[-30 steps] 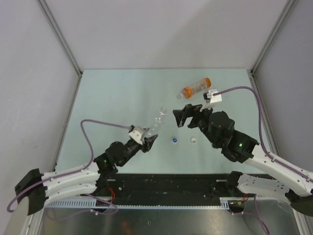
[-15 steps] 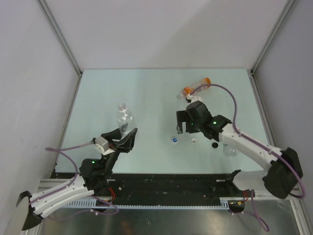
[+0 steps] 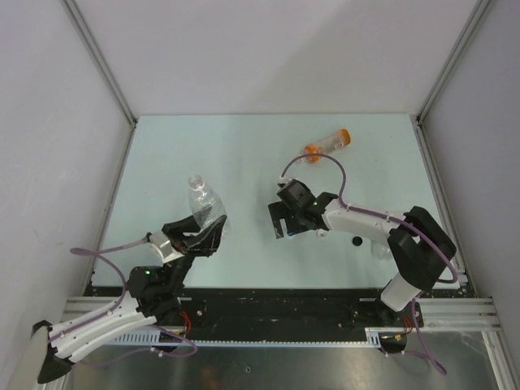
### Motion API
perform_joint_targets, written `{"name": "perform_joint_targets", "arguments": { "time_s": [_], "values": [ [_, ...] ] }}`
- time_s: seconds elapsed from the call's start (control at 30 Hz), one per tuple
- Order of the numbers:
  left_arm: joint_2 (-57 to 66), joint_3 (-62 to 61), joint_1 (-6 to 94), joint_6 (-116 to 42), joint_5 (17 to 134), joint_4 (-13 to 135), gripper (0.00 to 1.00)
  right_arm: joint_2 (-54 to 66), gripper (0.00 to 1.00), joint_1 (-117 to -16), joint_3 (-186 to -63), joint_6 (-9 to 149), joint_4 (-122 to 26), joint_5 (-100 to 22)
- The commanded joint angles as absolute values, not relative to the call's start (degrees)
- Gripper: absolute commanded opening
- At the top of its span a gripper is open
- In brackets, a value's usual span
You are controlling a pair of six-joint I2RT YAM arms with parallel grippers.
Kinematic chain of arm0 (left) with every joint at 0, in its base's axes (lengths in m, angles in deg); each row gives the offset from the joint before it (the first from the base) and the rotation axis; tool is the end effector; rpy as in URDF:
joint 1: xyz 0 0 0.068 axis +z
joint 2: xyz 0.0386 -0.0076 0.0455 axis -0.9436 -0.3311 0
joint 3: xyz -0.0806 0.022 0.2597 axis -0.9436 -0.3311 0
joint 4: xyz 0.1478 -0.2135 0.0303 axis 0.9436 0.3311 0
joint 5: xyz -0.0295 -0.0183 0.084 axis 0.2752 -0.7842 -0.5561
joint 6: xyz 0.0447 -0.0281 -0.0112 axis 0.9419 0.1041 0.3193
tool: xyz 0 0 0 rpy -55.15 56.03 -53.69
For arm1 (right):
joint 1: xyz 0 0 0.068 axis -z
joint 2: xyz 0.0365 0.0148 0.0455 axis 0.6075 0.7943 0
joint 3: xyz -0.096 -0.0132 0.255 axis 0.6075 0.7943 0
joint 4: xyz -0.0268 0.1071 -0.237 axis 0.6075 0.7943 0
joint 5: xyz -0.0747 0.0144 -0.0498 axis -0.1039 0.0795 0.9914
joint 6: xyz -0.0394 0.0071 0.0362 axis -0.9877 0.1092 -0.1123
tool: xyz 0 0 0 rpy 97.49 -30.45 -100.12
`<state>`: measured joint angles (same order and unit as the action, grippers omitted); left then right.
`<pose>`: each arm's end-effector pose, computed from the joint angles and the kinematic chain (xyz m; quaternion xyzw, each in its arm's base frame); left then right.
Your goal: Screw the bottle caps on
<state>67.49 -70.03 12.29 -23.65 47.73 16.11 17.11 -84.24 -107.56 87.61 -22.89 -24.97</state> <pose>0.0620 -0.0777 0.2537 0.0843 0.4537 -0.3547 0.8131 0.2241 0.2334 0.1988 -0.1738 0.9470 0.1143 0.2450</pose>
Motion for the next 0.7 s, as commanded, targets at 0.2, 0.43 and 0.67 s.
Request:
{"name": "perform_joint_targets", "arguments": {
  "time_s": [0.2, 0.43, 0.67],
  "values": [
    [66.6, -78.6, 12.5, -24.3, 51.4, 15.4, 0.28, 26.2, 0.88, -87.6, -114.9, 89.1, -21.5, -16.1],
    [67.5, -78.9, 12.5, -24.5, 51.2, 15.8, 0.27, 28.3, 0.85, -88.3, -115.9, 91.3, -18.5, -14.4],
    [66.5, -78.2, 12.4, -24.6, 51.5, 16.2, 0.25, 28.4, 0.7, -88.1, -115.9, 92.4, -17.9, -15.0]
  ]
}}
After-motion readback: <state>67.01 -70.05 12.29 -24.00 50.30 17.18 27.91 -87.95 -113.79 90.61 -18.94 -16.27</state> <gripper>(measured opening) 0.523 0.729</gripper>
